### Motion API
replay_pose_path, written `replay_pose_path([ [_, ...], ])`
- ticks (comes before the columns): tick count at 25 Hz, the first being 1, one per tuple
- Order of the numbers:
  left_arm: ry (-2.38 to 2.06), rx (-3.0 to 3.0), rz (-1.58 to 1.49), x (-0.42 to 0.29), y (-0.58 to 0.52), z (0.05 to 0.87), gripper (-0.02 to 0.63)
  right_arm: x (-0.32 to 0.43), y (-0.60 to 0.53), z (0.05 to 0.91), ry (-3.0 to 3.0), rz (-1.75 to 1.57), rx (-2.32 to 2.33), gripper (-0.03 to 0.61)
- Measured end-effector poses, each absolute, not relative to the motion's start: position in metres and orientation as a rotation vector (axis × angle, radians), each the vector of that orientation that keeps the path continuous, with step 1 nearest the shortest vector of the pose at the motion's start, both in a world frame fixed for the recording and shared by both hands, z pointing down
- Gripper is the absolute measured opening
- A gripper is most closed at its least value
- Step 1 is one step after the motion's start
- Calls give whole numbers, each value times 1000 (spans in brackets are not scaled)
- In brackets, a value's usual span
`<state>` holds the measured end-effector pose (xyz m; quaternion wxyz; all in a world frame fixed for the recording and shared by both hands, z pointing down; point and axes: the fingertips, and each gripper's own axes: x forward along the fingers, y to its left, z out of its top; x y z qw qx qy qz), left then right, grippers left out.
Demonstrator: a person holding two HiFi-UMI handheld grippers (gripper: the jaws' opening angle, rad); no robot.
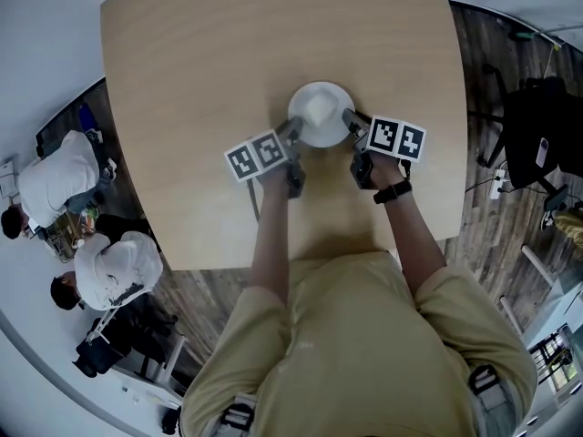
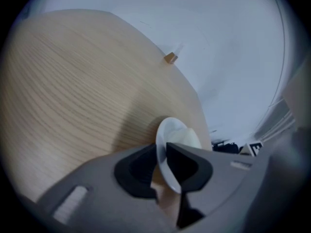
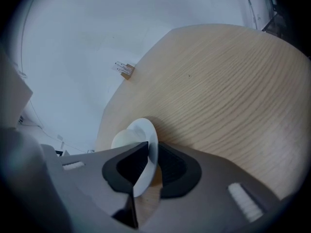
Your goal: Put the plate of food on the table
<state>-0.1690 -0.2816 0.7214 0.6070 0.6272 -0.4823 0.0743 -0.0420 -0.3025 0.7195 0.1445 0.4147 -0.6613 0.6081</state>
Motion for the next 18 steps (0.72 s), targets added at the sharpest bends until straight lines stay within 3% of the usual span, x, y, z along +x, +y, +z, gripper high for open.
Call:
replay_pose_path([
  [11, -1190, 1482, 303, -171, -279, 721, 76, -42, -297, 722, -1881, 1588, 1215, 78],
  [15, -1206, 1504, 331, -176, -275, 716, 146, -36, -297, 722, -1875, 1568, 1254, 77],
  [18, -1233, 1523, 332, -182, -273, 707, 153, -30, -296, 716, -1881, 1557, 1271, 77],
])
